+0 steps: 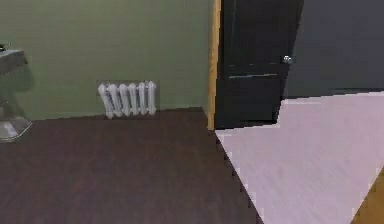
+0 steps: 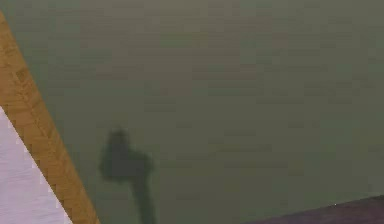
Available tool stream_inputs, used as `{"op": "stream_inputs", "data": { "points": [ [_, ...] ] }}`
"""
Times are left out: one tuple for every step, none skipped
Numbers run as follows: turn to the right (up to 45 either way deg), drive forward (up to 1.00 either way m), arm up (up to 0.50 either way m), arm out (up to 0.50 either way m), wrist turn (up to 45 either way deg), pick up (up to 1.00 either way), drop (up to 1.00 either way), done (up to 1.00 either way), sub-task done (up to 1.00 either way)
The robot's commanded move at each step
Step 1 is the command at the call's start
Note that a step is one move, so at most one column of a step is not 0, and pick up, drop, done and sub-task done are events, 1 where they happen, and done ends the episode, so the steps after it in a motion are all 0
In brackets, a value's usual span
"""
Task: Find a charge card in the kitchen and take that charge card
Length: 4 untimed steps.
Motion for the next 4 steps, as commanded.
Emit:
{"op": "stream_inputs", "data": {
  "points": [
    [-6.0, 0.0, 0.0, 0.0, 0.0, 0.0, 0.0, 0.0, 0.0],
    [0.0, 0.65, 0.0, 0.0, 0.0, 0.0, 0.0, 0.0, 0.0],
    [36.0, 0.0, 0.0, 0.0, 0.0, 0.0, 0.0, 0.0, 0.0],
    [0.0, 0.15, 0.0, 0.0, 0.0, 0.0, 0.0, 0.0, 0.0]
  ]
}}
